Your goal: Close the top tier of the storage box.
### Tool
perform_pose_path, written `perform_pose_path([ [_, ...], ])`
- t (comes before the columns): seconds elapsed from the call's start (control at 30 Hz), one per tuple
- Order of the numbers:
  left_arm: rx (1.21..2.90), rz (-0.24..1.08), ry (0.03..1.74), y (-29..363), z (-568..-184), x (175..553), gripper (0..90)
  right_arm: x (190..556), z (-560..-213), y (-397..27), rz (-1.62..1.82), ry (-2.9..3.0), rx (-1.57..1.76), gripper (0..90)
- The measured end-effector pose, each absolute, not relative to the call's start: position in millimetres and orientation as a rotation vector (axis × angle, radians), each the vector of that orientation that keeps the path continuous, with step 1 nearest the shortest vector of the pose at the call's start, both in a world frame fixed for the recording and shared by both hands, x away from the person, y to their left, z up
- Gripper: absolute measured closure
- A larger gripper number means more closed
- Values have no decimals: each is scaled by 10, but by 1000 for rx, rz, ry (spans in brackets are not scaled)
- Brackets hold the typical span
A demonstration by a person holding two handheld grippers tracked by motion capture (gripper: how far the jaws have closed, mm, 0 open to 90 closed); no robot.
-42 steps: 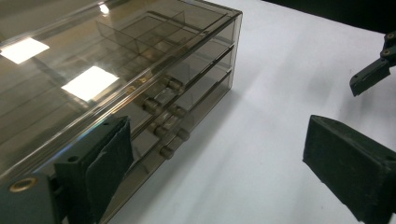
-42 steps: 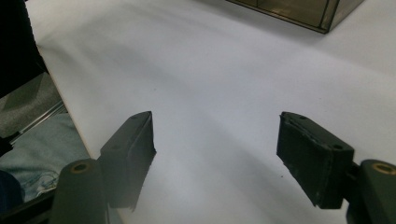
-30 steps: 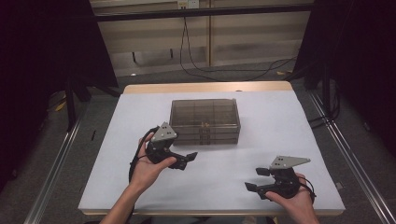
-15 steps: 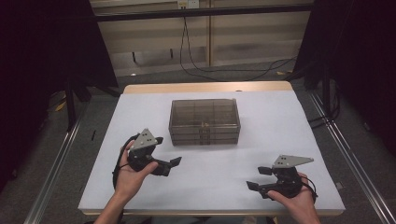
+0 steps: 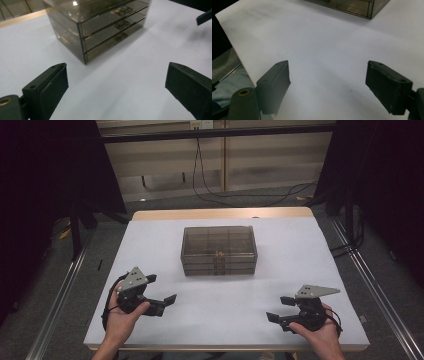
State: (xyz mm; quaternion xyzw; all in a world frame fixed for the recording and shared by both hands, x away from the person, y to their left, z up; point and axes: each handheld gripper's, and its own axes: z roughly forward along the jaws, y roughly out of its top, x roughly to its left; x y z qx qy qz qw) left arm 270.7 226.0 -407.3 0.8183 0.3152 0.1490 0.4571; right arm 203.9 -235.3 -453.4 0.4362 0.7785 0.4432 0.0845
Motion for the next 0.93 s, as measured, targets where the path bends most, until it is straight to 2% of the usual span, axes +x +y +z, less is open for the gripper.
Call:
perform_pose_path([
  [0.73,2032,392,911,2553,-4441,2388,35,2068,-4554,-2422,1315,2267,1356,177],
  [0.93,2065,473,859,2482,-4442,2335,37,2080,-4554,-2499,1318,2219,1379,165],
])
